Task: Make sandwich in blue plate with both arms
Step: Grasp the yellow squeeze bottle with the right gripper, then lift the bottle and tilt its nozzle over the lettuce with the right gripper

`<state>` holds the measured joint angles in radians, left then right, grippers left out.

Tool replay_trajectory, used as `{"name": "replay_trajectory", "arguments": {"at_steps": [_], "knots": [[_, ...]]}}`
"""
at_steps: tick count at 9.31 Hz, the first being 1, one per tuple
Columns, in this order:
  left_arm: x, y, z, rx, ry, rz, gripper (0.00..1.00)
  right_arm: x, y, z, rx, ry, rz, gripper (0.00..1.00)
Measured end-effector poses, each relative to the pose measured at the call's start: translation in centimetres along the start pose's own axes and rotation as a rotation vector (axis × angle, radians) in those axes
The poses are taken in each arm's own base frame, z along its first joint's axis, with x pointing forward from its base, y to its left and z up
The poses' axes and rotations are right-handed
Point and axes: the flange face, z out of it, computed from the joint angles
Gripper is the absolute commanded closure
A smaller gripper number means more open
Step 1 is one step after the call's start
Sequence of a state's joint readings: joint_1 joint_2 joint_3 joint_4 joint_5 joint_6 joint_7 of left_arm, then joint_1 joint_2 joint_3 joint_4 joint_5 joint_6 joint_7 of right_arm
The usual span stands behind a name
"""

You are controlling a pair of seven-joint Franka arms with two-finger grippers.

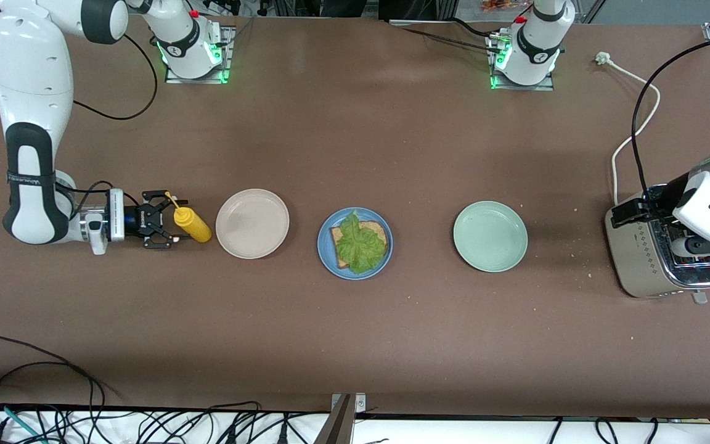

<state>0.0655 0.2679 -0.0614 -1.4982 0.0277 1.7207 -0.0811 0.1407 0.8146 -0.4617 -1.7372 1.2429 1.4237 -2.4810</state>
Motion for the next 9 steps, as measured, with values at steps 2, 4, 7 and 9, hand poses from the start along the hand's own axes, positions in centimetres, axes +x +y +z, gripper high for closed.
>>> {"name": "replay_trajectory", "arguments": {"at_steps": [2, 4, 7, 9], "knots": [[0.0, 0.0, 0.0, 0.0, 0.0, 0.0, 0.0, 0.2, 0.3, -0.3, -0.006, 0.009, -0.012, 0.07], [0.0, 0.0, 0.0, 0.0, 0.0, 0.0, 0.0, 1.1, 1.5, 0.6, -0.025, 0.038, -0.039, 0.27], [0.0, 0.0, 0.0, 0.0, 0.0, 0.0, 0.0, 0.2, 2.1, 2.1, -0.02, 0.061, -0.033, 0.86], [0.0, 0.0, 0.0, 0.0, 0.0, 0.0, 0.0, 0.2, 2.1, 2.1, -0.021, 0.06, -0.031, 0.92]]}}
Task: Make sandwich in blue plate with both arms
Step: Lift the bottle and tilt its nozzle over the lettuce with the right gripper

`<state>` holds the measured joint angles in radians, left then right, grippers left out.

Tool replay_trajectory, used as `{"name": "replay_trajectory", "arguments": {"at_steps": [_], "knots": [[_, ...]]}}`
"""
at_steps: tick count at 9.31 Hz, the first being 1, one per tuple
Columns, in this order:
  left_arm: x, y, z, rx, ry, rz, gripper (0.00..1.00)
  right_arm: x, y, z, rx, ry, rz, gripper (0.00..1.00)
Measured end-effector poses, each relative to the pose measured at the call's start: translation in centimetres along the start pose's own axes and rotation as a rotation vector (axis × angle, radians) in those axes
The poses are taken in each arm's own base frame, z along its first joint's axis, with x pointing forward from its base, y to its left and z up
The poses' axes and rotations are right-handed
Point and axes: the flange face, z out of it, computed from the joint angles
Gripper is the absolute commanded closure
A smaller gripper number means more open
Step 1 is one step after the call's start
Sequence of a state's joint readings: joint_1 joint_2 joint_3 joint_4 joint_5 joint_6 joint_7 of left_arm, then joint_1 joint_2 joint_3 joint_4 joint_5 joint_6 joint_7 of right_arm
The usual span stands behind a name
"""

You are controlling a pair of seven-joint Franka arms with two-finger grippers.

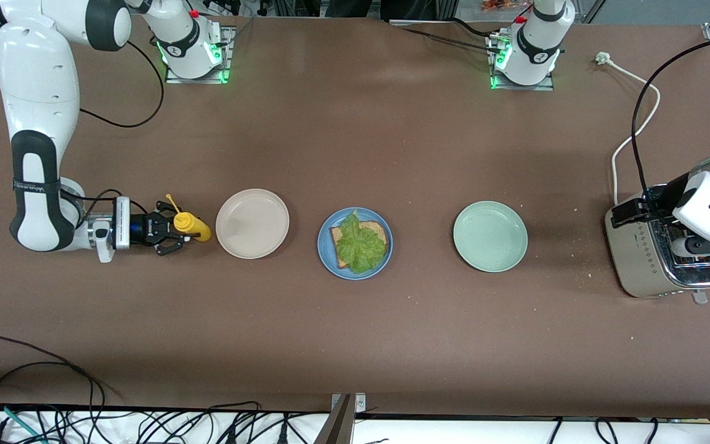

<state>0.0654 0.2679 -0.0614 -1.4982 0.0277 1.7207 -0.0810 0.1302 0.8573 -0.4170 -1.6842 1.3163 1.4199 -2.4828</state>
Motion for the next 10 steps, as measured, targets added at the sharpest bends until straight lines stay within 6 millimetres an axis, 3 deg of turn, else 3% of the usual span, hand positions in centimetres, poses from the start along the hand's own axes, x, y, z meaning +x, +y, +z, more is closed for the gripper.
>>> {"name": "replay_trajectory", "arguments": {"at_steps": [2, 4, 7, 8, 10], "knots": [[0.0, 0.0, 0.0, 0.0, 0.0, 0.0, 0.0, 0.3, 0.3, -0.3, 0.012, -0.019, 0.017, 0.92], [0.0, 0.0, 0.0, 0.0, 0.0, 0.0, 0.0, 2.5, 1.5, -1.5, 0.071, -0.099, 0.09, 0.96], [0.0, 0.0, 0.1, 0.0, -0.002, 0.0, 0.0, 10.1, 4.7, -4.1, 0.136, -0.353, 0.235, 0.97], [0.1, 0.0, 0.2, 0.0, -0.003, 0.0, 0.0, 13.1, 5.8, -4.0, 0.134, -0.438, 0.282, 0.97], [0.1, 0.0, 0.2, 0.0, -0.004, 0.0, 0.0, 19.2, 8.2, -0.4, 0.095, -0.646, 0.355, 0.97]]}}
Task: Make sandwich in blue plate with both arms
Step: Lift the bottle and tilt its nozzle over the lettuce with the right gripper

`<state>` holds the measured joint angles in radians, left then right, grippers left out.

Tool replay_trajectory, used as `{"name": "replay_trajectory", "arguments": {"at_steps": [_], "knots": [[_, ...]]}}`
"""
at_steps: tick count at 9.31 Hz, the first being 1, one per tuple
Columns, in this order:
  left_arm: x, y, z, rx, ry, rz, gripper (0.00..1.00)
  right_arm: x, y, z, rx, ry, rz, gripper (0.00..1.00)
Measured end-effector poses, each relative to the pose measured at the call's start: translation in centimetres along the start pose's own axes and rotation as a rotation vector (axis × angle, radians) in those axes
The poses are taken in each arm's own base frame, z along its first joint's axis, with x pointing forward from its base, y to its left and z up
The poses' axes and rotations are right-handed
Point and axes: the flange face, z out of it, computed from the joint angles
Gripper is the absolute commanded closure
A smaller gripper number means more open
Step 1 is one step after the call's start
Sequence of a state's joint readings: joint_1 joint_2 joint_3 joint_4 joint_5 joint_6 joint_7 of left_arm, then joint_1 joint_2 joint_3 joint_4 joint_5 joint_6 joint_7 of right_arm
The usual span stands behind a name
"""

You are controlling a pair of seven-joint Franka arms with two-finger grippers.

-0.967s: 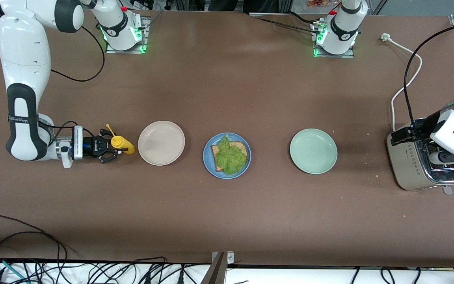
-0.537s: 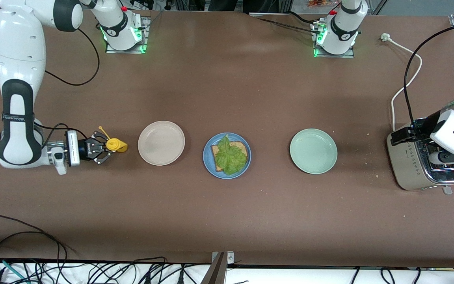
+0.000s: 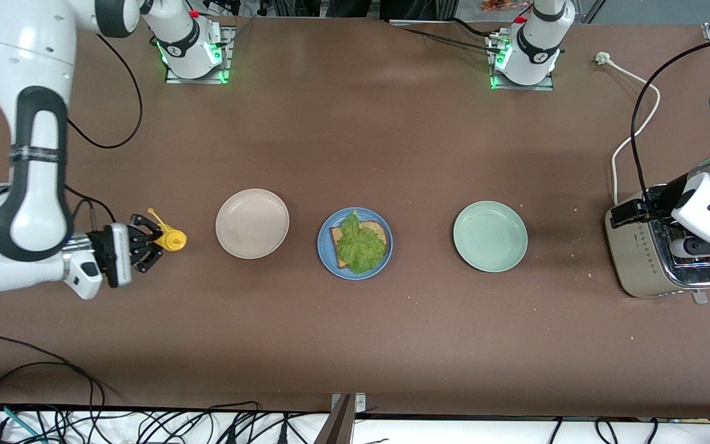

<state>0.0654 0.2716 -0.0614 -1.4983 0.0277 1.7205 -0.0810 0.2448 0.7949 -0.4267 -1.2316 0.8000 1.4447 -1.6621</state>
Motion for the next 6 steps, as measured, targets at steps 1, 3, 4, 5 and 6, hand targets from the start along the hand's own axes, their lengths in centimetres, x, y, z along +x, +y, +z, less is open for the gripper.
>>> {"name": "replay_trajectory", "arguments": {"at_steps": [1, 3, 4, 5, 6], "knots": [[0.0, 0.0, 0.0, 0.0, 0.0, 0.0, 0.0, 4.1, -0.2, 0.8, -0.04, -0.107, 0.043, 0.97], [0.0, 0.0, 0.0, 0.0, -0.001, 0.0, 0.0, 12.4, -1.3, 4.4, -0.126, -0.273, 0.098, 0.98], [0.0, 0.0, 0.1, 0.0, -0.001, 0.0, 0.0, 15.4, -1.9, 6.4, -0.172, -0.323, 0.118, 0.98], [0.0, 0.0, 0.1, 0.0, -0.001, 0.0, 0.0, 18.0, -2.7, 8.4, -0.219, -0.391, 0.132, 0.98], [0.0, 0.0, 0.1, 0.0, -0.001, 0.0, 0.0, 20.6, -3.7, 10.4, -0.27, -0.47, 0.133, 0.99]]}}
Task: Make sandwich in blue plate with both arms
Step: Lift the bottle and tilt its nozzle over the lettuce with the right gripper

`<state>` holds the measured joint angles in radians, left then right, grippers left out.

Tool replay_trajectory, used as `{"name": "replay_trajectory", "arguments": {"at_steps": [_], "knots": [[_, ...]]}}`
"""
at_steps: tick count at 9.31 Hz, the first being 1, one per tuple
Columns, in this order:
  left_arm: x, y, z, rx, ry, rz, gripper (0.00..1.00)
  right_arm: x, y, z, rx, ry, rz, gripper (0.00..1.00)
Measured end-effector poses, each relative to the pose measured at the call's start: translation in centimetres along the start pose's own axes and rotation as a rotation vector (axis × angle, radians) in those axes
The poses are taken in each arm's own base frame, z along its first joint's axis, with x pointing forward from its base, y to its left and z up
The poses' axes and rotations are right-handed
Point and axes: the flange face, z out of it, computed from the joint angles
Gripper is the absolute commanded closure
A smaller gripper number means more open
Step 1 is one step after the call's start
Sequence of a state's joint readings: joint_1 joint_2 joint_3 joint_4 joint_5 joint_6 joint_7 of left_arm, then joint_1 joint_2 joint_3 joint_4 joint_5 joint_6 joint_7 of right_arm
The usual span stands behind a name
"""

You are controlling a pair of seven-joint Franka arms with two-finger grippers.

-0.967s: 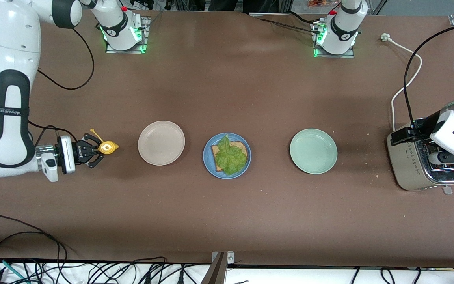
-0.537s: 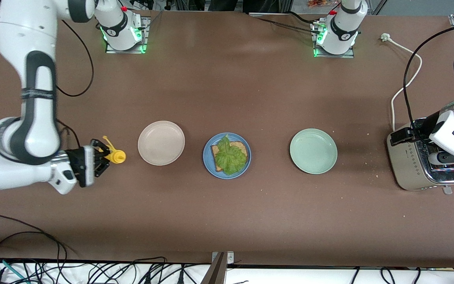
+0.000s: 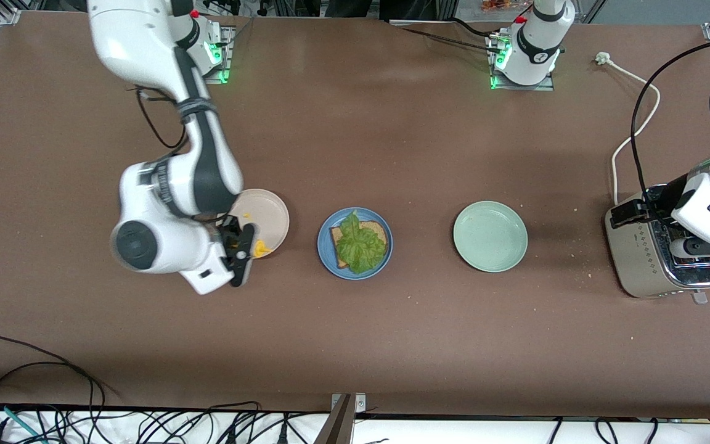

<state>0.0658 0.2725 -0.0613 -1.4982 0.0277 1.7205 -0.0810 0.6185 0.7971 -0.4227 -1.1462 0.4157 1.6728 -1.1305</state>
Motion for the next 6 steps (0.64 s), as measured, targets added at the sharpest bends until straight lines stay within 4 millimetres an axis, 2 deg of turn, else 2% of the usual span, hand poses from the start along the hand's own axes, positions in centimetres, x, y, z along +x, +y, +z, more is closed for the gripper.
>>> {"name": "replay_trajectory", "arguments": {"at_steps": [2, 4, 5, 6], "knots": [[0.0, -0.4, 0.0, 0.001, 0.0, -0.007, 0.0, 6.2, -4.5, 0.9, -0.116, -0.132, 0.016, 1.0], [0.1, -1.5, 0.0, 0.001, 0.001, -0.023, 0.0, 12.2, -10.0, 2.5, -0.271, -0.286, -0.02, 1.0], [0.1, -2.3, -0.1, 0.001, 0.003, -0.035, 0.0, 15.1, -13.1, 3.8, -0.344, -0.352, -0.041, 1.0], [0.2, -3.3, -0.3, 0.001, 0.006, -0.039, 0.0, 17.0, -15.3, 5.4, -0.395, -0.401, -0.057, 1.0]]}}
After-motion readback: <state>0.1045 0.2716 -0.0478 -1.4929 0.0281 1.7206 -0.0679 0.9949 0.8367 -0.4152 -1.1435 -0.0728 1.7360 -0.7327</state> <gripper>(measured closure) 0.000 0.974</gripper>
